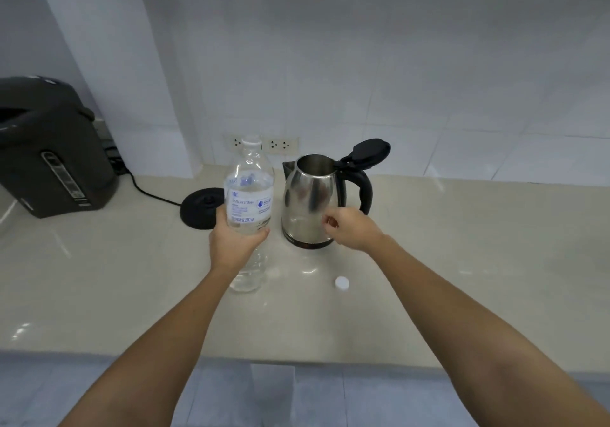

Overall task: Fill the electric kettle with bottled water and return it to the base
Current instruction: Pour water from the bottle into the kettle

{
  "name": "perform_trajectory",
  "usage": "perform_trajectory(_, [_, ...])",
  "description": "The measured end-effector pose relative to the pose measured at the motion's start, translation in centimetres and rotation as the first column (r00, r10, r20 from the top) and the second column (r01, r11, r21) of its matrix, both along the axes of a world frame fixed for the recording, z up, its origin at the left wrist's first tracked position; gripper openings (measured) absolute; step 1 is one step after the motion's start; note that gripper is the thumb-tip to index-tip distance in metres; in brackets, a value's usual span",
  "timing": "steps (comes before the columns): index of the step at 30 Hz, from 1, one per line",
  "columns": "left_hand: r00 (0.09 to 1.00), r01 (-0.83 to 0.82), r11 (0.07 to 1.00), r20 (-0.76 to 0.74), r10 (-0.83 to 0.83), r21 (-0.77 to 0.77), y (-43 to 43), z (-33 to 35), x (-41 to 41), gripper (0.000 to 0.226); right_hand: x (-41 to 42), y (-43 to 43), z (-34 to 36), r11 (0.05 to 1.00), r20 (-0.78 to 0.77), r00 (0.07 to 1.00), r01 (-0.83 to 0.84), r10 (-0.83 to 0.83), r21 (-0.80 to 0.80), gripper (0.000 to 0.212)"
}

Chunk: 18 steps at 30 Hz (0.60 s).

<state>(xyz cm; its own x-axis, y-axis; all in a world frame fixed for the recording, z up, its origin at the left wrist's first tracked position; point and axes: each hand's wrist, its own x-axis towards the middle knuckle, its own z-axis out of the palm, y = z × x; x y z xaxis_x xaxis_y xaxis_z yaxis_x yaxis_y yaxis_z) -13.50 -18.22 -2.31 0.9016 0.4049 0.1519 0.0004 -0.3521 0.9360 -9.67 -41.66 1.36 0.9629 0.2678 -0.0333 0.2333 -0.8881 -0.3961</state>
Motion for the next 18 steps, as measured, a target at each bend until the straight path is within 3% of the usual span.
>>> perform_trajectory(4, [0.998, 0.068, 0.984, -0.021, -0.065, 0.164, 0.8, 2.3, 2.0, 0.074, 1.8, 0.8, 5.6, 0.999, 0.376, 0.926, 0.013, 0.006, -0.048, 0.017])
perform_trajectory(7, [0.996, 0.084, 0.931, -0.06, -0.067, 0.356, 1.6, 4.8, 3.9, 0.076, 3.6, 0.3, 7.7, 0.981, 0.507, 0.861, 0.123, -0.031, -0.148, 0.03])
perform_trajectory(12, [0.988, 0.137, 0.782, -0.139, -0.065, 0.608, 3.2, 8.8, 6.6, 0.08, 5.3, -1.2, 7.7, 0.828, 0.324, 0.941, 0.257, -0.096, -0.499, 0.055])
perform_trajectory(18, [0.972, 0.219, 0.559, -0.229, -0.052, 0.8, 4.8, 11.7, 8.4, 0.076, 5.4, -0.7, 7.2, 0.798, 0.247, 0.957, 0.267, -0.152, -0.541, 0.066])
